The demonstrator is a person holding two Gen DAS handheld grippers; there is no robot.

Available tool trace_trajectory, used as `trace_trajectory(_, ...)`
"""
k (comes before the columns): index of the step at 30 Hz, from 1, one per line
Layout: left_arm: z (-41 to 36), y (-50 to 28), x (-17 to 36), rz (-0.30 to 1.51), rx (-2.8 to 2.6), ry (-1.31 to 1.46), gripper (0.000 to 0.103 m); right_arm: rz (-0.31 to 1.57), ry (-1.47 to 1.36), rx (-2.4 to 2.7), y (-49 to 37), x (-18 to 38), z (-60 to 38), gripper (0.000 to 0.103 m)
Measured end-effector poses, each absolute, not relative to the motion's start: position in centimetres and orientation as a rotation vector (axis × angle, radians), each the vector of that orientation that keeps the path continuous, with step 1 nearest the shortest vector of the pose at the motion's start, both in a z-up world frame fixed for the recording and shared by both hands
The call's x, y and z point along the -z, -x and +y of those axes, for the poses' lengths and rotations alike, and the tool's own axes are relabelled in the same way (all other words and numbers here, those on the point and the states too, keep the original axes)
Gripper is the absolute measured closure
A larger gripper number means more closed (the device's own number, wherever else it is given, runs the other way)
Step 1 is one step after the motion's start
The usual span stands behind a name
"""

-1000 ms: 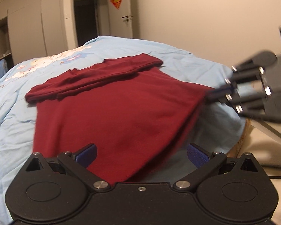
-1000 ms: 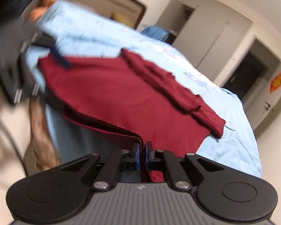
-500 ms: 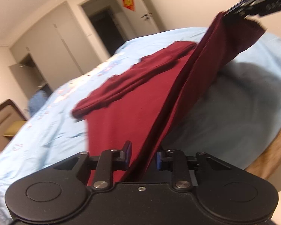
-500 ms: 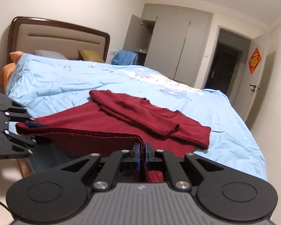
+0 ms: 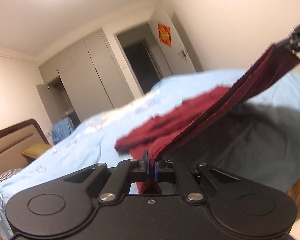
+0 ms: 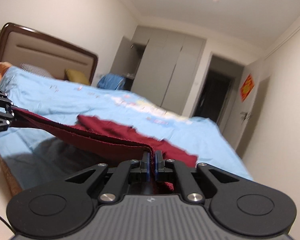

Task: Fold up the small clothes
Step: 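Lift the sweater with both grippers and fold it over toward the collar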

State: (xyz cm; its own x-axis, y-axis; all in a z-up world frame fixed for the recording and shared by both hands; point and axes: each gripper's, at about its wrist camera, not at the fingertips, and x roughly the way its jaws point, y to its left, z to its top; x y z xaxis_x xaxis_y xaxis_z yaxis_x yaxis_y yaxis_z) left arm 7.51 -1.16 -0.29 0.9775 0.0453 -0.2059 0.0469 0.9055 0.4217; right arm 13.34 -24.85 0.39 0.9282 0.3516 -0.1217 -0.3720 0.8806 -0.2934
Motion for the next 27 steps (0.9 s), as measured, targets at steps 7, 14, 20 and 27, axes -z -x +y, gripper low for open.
trace_trajectory(7,-2.1,-4.2,-4.6,0.115,0.052,-0.419,0.099,-0.062,0.293,-0.311,-9.7,-2.8,-26.2,0.098)
trace_trajectory(14,-1.4,0.0,-10.2,0.062,0.098,-0.362,0.099,-0.168,0.319,-0.301,-4.9,-5.9,-27.2,0.098)
trace_trajectory(20,-0.9,-0.7,-12.7,0.101,0.151,-0.297,0.099,-0.16,0.345,-0.319,-5.9,-6.9,-27.2,0.098)
trace_trajectory(27,-0.2,-6.0,-12.9,0.198,0.153,-0.3,0.099,-0.083,0.387,-0.346,-12.1,-6.7,-26.2,0.097)
